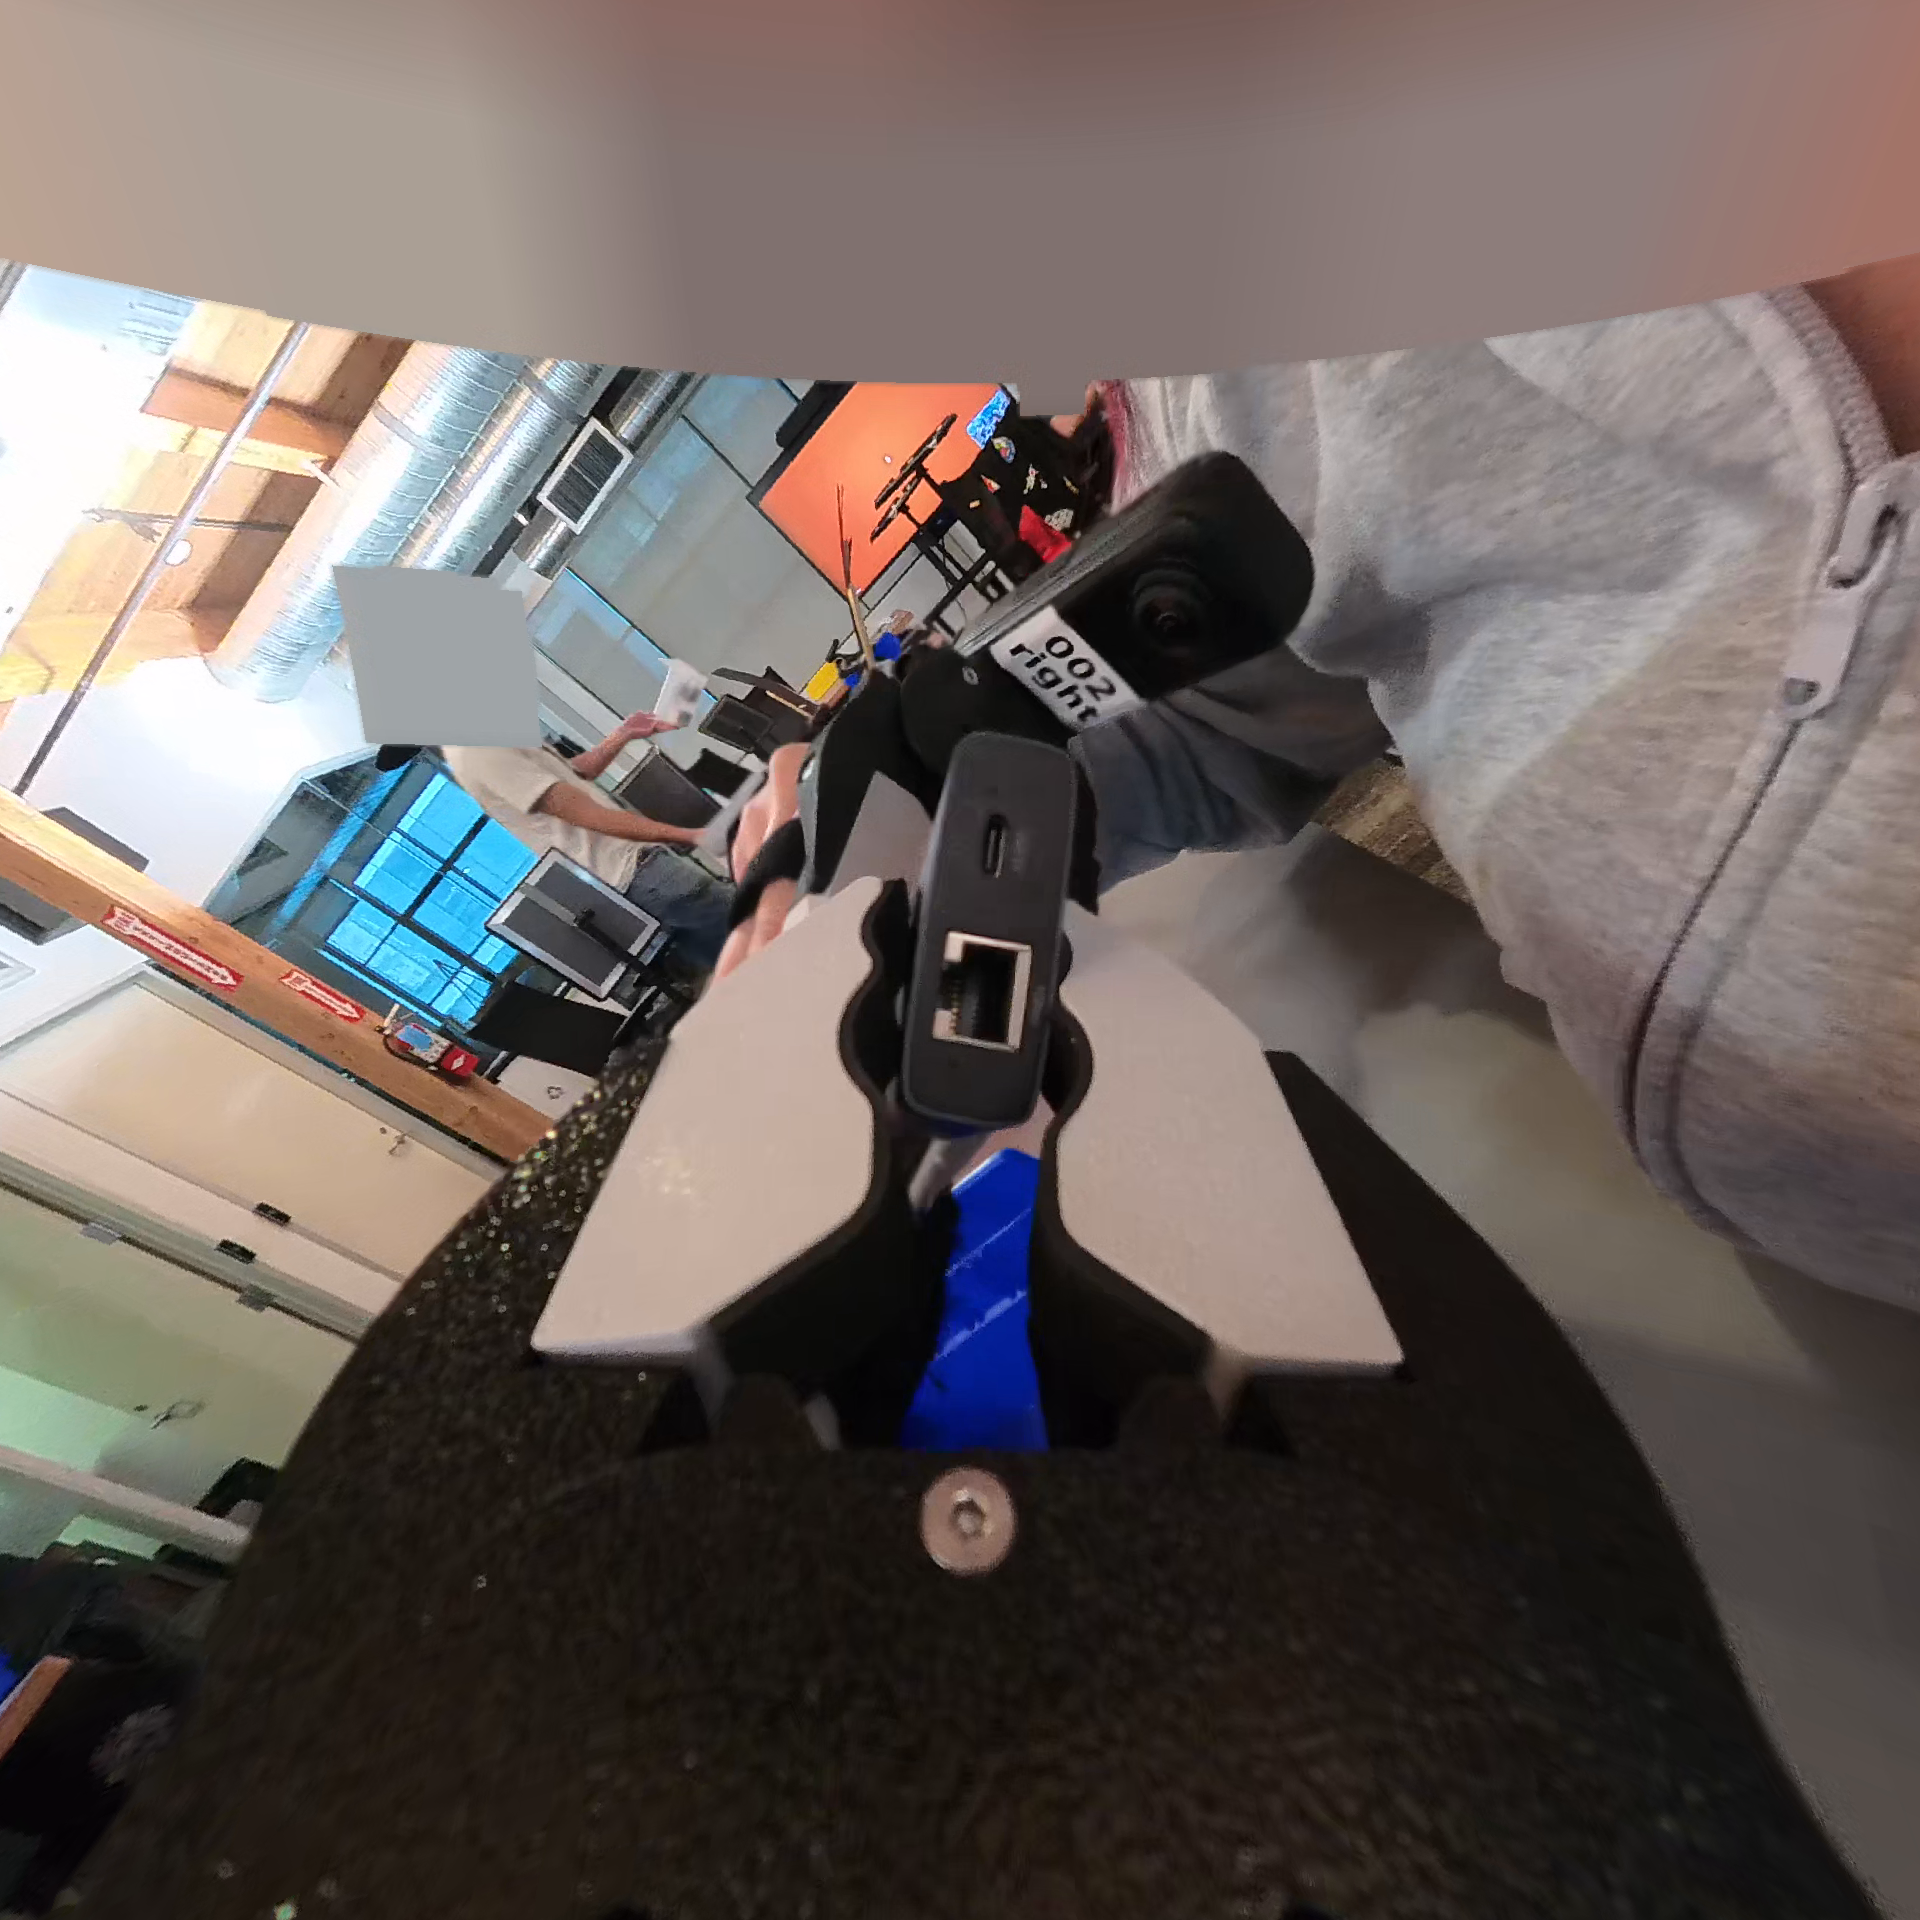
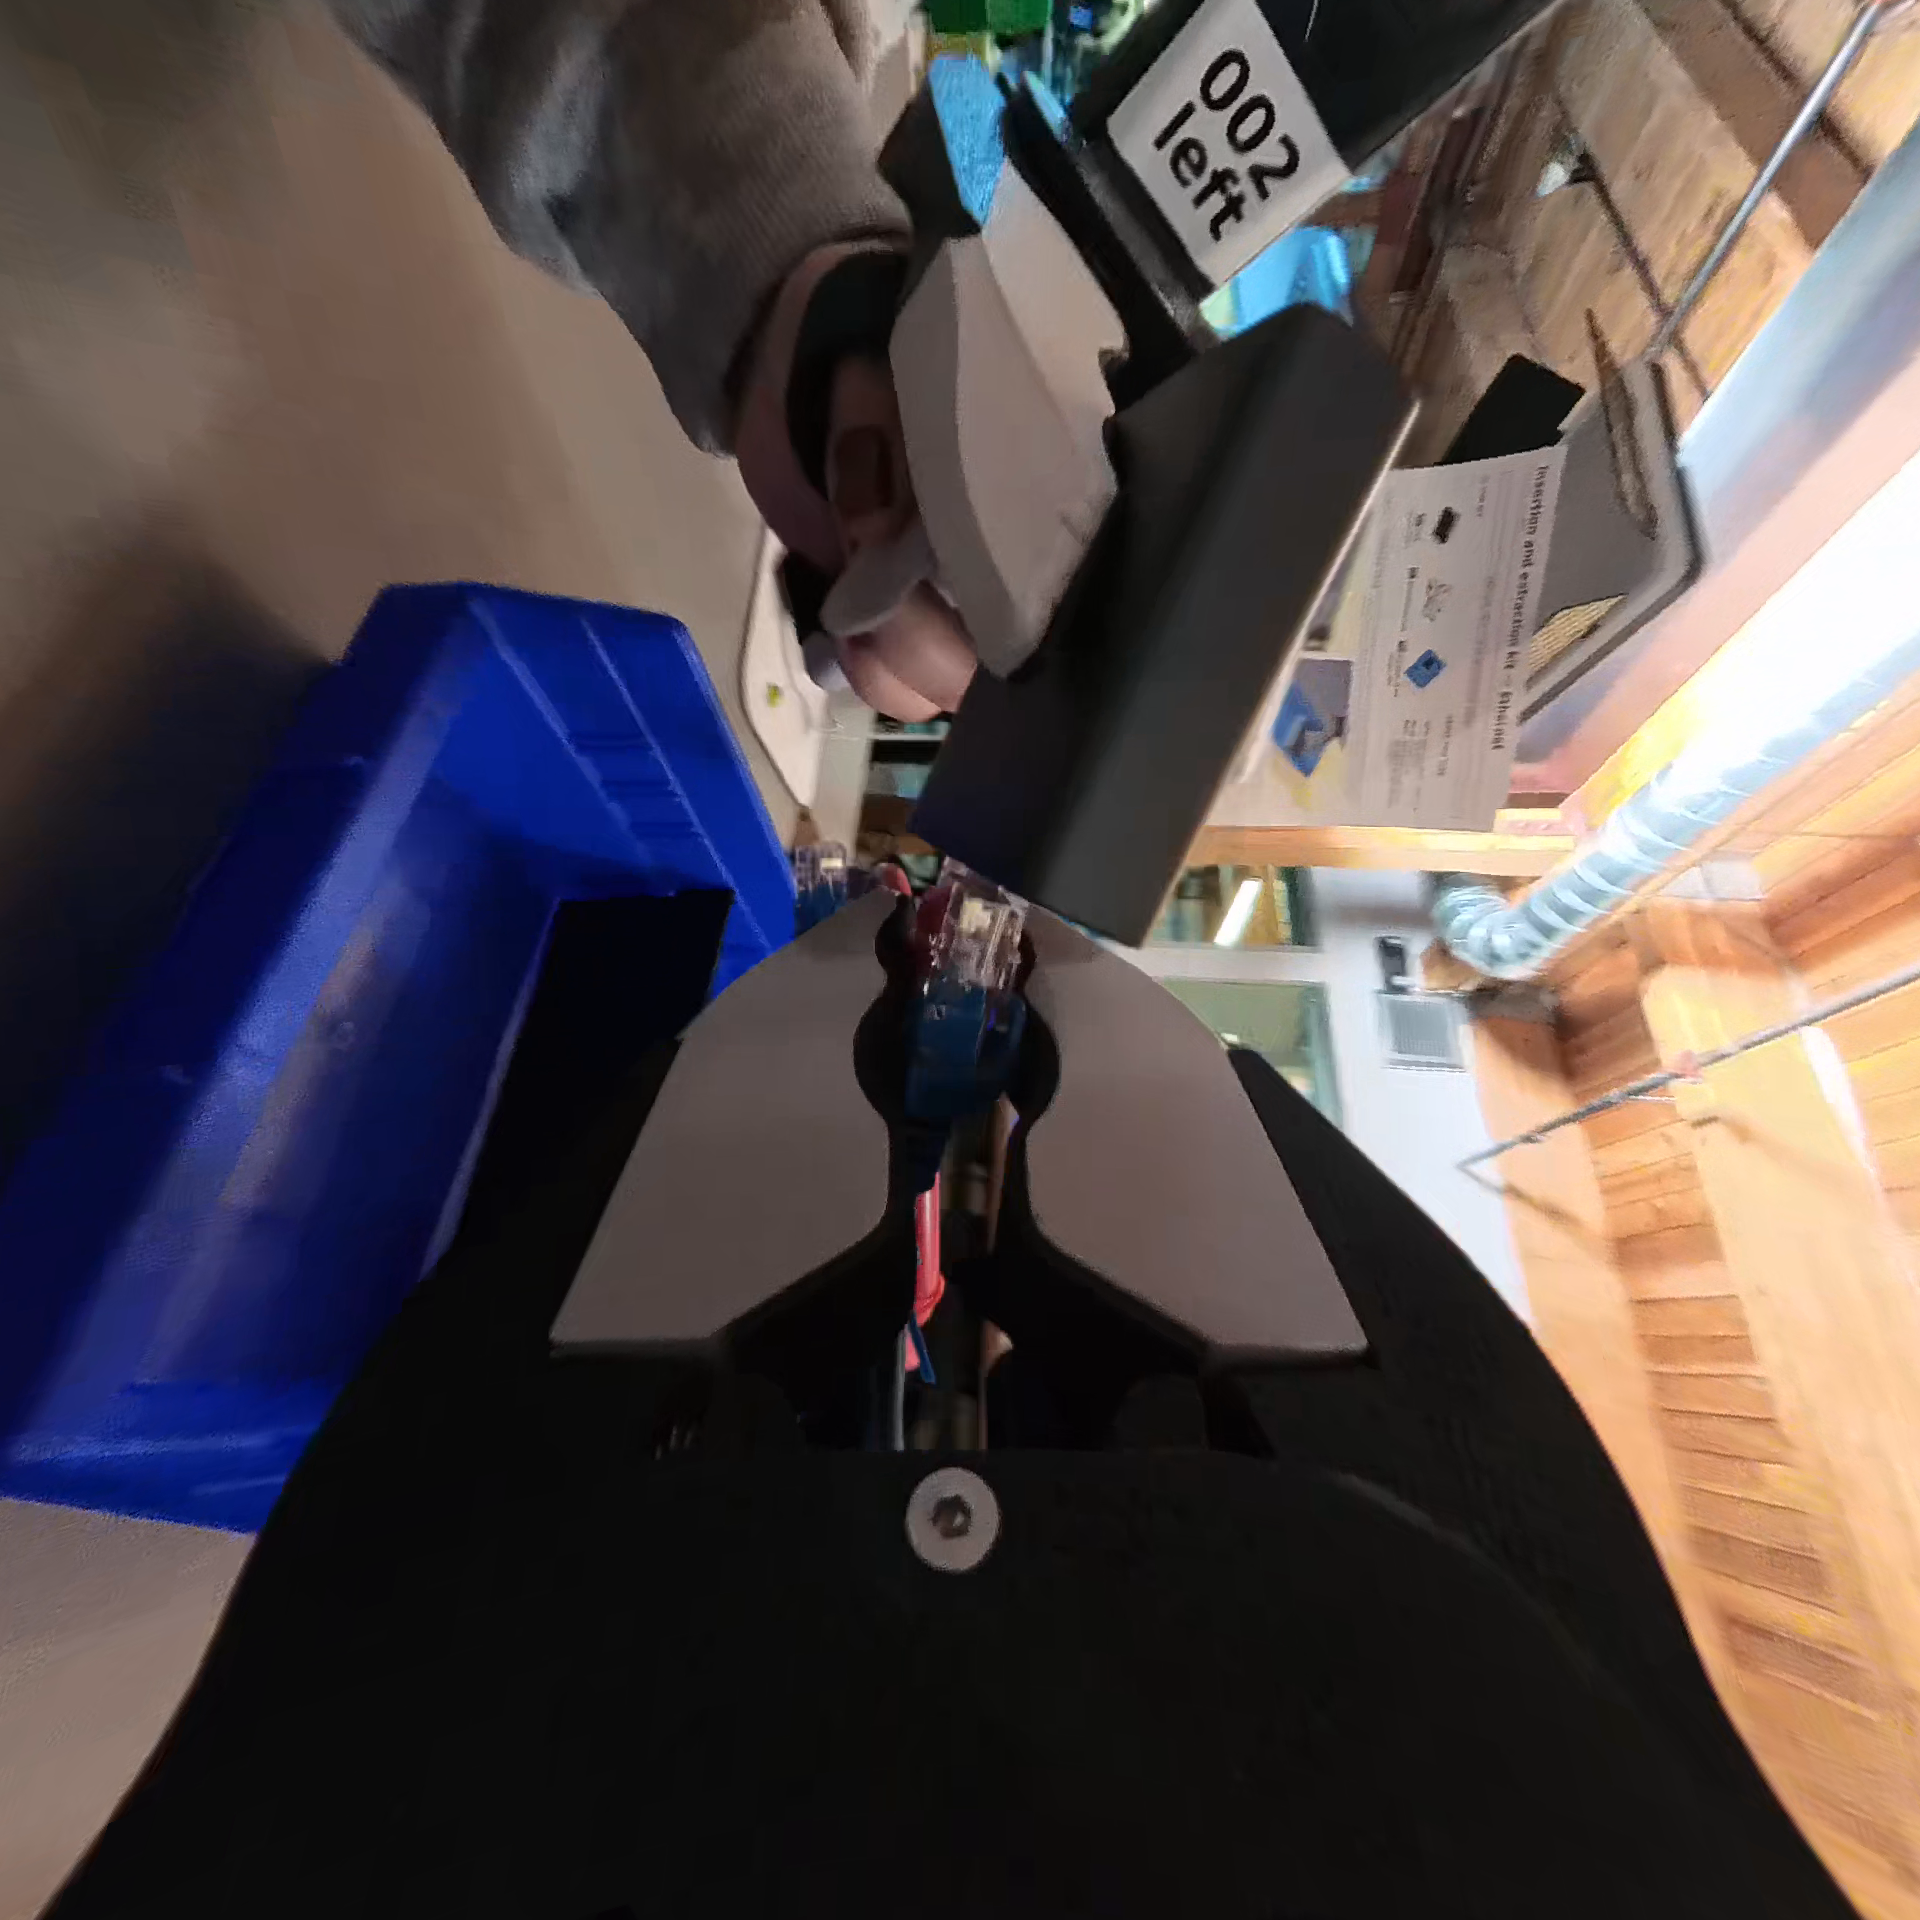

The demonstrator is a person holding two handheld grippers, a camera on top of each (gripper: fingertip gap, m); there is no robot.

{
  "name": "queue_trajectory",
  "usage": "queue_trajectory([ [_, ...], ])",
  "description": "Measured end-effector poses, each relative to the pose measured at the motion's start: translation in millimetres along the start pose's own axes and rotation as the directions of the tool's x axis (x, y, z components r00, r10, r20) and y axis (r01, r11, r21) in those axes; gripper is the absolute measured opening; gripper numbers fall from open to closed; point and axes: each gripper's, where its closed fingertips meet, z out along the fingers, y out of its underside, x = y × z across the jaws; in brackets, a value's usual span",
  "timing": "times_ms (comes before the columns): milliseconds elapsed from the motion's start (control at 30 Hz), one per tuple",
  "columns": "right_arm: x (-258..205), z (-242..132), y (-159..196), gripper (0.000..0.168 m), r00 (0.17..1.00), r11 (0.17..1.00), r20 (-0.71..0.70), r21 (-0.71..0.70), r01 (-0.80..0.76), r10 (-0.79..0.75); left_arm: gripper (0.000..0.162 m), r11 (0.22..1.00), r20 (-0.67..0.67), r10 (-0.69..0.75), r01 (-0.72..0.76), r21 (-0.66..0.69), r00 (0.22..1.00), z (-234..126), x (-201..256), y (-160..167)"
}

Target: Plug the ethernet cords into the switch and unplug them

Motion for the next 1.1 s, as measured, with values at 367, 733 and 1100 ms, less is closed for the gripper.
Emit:
queue_trajectory([
  [367,9,-8,5,0.014,0.976,0.973,-0.049,0.101,-0.205,0.211,0.021,0.993,0.145,0.055,-0.069,0.092,0.988,-12,-18,-7],
  [733,50,-78,38,0.013,0.863,0.848,-0.013,0.193,-0.493,0.505,0.021,0.956,0.25,-0.148,0.073,0.286,0.957,-51,-55,-11],
  [1100,56,-234,169,0.012,0.771,0.68,-0.302,-0.364,-0.636,0.56,0.021,0.957,0.319,-0.133,0.037,0.288,0.939,-61,-69,-16],
])
